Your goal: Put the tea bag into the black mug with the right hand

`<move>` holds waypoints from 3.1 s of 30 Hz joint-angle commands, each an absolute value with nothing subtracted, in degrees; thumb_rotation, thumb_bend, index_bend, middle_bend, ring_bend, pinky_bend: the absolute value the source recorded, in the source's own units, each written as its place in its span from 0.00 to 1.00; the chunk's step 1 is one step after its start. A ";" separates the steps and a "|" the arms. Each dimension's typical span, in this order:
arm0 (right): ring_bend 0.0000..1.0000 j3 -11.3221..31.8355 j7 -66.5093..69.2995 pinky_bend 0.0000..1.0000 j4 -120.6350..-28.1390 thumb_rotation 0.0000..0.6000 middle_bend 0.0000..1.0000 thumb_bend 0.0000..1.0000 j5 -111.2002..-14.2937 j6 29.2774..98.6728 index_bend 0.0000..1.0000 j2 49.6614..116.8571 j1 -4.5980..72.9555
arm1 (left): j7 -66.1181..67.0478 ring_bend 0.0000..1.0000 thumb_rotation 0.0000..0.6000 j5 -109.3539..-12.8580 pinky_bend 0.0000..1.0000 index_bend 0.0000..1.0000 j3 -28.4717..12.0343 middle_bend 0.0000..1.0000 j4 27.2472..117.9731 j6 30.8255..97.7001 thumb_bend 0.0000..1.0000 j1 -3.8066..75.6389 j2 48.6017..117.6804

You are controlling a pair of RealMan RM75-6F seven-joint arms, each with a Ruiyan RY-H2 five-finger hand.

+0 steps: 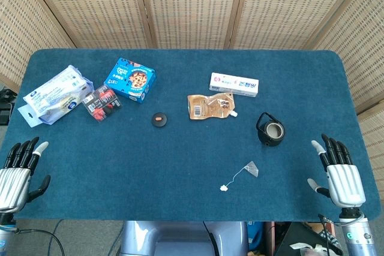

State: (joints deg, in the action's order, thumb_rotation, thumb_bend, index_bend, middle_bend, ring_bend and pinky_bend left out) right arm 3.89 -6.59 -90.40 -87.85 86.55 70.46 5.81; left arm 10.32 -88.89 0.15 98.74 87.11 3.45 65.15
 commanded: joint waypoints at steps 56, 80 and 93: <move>0.56 1.95 2.49 0.63 -95.99 1.00 0.66 0.28 -104.38 62.17 0.23 69.33 28.93 | 14.63 0.00 1.00 -86.47 0.00 0.07 -3.54 0.00 99.78 84.10 0.41 7.06 62.78; 0.81 -1.31 -2.23 0.89 -85.07 1.00 0.86 0.28 -101.27 54.23 0.38 78.93 35.64 | 16.85 0.00 1.00 -84.86 0.00 0.07 -4.28 0.00 101.10 81.28 0.41 9.82 62.30; 0.86 -2.60 -4.26 0.93 -83.18 1.00 0.90 0.31 -99.40 52.54 0.49 81.35 36.77 | 16.21 0.00 1.00 -84.52 0.00 0.07 -4.02 0.00 100.22 81.17 0.41 10.05 62.81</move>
State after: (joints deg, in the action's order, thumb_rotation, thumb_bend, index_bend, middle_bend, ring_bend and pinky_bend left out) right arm -2.53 -4.15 -83.31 -99.53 52.58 81.20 36.72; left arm 16.24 -84.53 -4.04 100.25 81.18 10.04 62.79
